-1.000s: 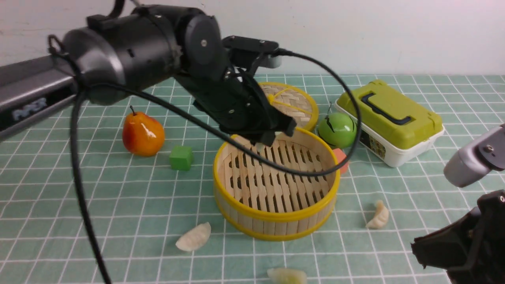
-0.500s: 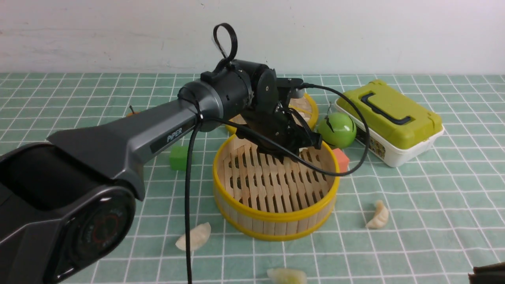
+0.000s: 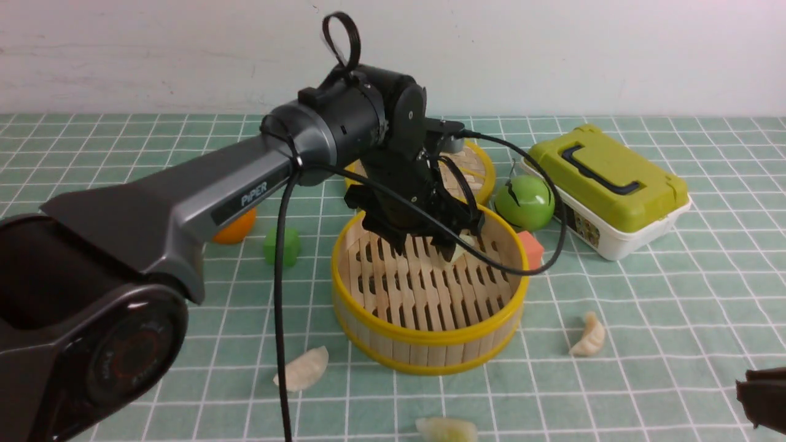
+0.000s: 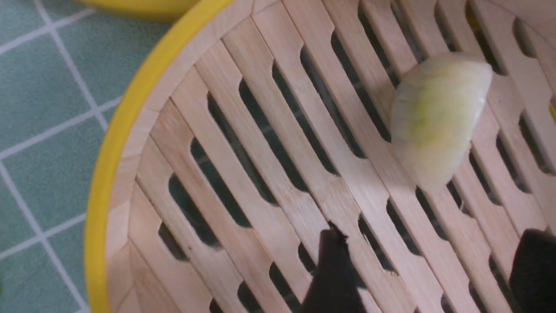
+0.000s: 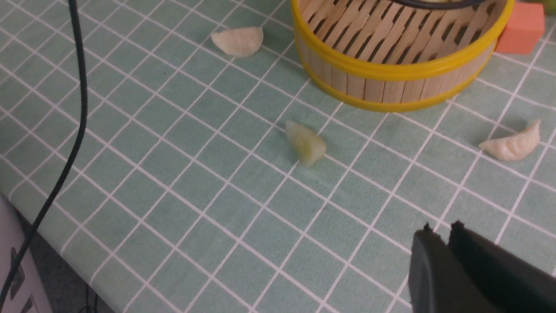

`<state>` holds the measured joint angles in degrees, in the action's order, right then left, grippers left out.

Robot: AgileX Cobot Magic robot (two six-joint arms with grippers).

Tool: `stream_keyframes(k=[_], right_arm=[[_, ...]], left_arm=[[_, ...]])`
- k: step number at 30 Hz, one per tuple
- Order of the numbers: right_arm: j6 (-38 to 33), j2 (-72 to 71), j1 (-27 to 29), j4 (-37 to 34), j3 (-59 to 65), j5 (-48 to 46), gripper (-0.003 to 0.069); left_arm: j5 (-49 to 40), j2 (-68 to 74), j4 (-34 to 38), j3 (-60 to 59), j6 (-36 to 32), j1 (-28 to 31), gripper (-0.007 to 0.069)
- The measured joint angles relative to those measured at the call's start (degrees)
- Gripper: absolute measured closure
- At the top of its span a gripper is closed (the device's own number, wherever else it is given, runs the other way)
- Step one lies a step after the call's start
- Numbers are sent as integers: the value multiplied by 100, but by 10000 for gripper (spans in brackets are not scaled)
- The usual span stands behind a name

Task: Put the dumplings into the steamer on the table with the blue tablecloth.
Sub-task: 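Reach for and grasp a dumpling on the table with the left gripper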

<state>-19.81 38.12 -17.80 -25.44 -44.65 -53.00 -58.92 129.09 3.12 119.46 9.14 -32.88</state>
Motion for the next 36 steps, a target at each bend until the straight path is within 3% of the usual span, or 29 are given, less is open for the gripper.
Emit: stream_keyframes(k=[10,18,26,30,36], right_arm=[[-5,0,0,0,0,295,584],[0,0,0,0,0,537,575],[0,0,0,0,0,591,565],[0,14,0,0,0,635,562],[0,35,0,0,0,648,556]], left_arm=[[-1163,-653,-349,-2,123,0,205],[-1204,-1531,-499,-185,170,6,235],[-1204,-2825,-499,-2193,270,542,237],[-1135,-3646,-528,-3804,396,741,237],[42,-4187,-106,-5325,374,747,237]])
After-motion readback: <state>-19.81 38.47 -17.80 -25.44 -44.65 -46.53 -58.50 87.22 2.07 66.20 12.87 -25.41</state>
